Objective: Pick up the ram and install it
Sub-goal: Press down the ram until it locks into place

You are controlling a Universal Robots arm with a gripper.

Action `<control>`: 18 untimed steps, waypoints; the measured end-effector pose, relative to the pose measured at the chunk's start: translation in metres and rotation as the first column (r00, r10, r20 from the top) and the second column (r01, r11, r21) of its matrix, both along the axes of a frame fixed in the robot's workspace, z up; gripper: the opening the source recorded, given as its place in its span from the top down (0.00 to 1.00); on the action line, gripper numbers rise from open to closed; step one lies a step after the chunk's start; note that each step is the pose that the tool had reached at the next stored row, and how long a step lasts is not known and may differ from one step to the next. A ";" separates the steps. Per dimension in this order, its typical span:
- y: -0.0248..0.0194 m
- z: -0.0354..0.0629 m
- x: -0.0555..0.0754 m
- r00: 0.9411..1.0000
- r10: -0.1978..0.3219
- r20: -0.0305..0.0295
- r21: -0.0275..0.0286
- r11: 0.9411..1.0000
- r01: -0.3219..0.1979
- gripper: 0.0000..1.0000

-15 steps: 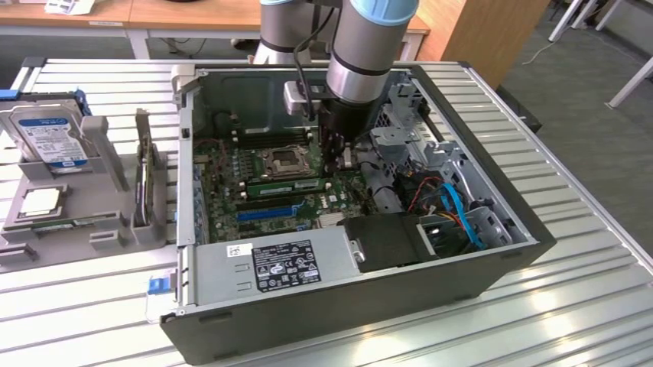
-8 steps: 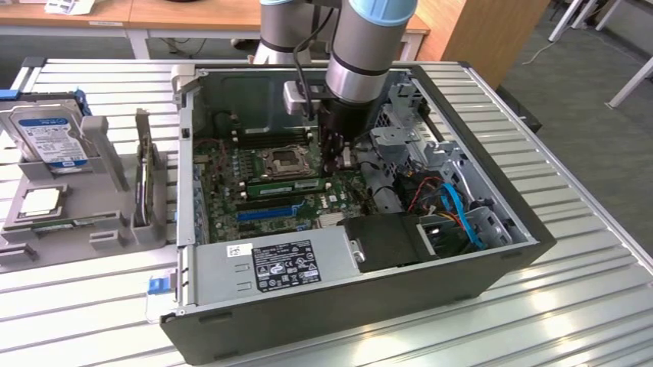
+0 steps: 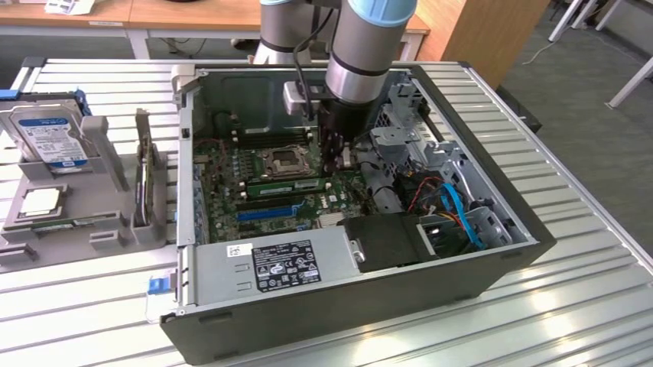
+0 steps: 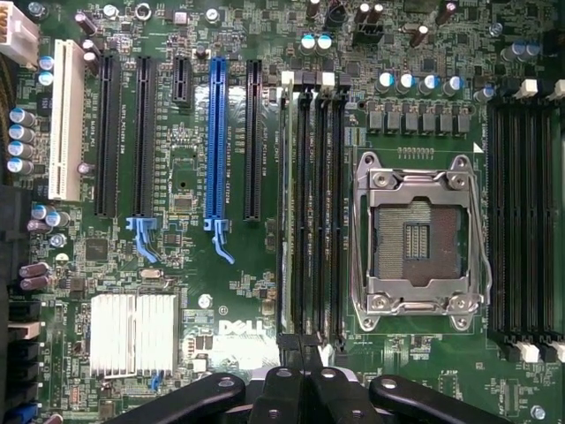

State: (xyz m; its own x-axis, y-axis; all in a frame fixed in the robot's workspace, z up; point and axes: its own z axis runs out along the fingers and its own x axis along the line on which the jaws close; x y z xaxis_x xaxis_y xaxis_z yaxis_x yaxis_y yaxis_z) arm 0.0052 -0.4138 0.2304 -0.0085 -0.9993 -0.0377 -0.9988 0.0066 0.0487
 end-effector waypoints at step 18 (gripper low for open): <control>0.0000 -0.0017 0.000 1.000 0.000 0.000 0.000 1.000 0.000 0.90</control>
